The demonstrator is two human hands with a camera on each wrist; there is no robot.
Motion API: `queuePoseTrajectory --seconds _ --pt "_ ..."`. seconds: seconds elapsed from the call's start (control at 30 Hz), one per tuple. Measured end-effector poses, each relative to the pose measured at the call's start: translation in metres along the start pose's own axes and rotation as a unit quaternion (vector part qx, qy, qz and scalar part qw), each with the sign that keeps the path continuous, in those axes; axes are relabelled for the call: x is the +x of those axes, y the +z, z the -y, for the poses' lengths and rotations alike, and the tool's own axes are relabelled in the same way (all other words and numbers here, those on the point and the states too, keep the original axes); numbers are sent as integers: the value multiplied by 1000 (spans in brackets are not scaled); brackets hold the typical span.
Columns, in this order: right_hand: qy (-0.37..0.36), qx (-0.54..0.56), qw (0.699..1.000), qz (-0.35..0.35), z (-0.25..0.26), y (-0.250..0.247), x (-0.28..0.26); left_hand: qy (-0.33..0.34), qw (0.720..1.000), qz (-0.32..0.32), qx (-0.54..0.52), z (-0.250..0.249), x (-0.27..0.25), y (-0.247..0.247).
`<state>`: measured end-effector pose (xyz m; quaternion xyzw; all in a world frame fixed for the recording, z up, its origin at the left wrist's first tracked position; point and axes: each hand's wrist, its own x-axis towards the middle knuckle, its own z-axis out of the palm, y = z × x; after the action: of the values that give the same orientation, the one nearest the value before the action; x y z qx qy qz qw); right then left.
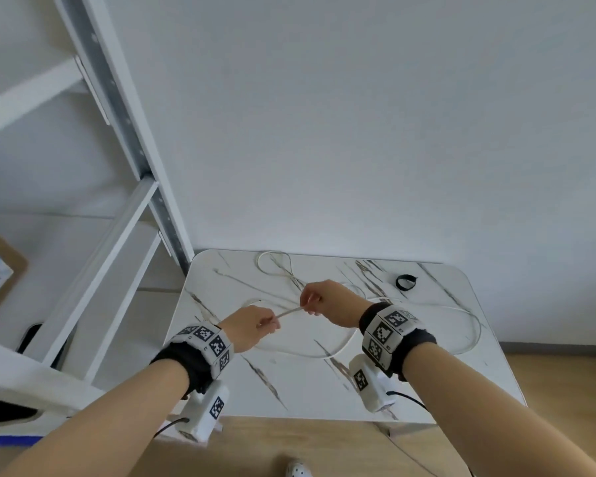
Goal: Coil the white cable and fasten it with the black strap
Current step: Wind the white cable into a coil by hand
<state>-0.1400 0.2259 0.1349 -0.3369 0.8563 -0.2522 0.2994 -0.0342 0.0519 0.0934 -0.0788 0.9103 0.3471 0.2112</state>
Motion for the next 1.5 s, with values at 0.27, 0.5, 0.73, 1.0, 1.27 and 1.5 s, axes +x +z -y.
queuePoseTrajectory --seconds 0.27,0.5,0.73,1.0,1.27,1.5 --pt "-45 54 994 -84 -12 -58 15 -17 980 19 -196 -45 8 -13" --pt "-77 102 985 -117 -23 -89 29 -21 942 47 -331 -85 20 -23" --pt "-62 156 974 -152 -40 -97 38 5 873 65 -483 -106 28 -52" --pt "8 188 969 -159 -53 -80 32 69 784 82 -612 -128 25 -100" --pt "26 167 926 -337 -39 -53 31 108 741 51 -661 -120 19 -126" --pt "-15 80 951 -297 -13 -35 44 79 743 30 -664 -122 27 -128"
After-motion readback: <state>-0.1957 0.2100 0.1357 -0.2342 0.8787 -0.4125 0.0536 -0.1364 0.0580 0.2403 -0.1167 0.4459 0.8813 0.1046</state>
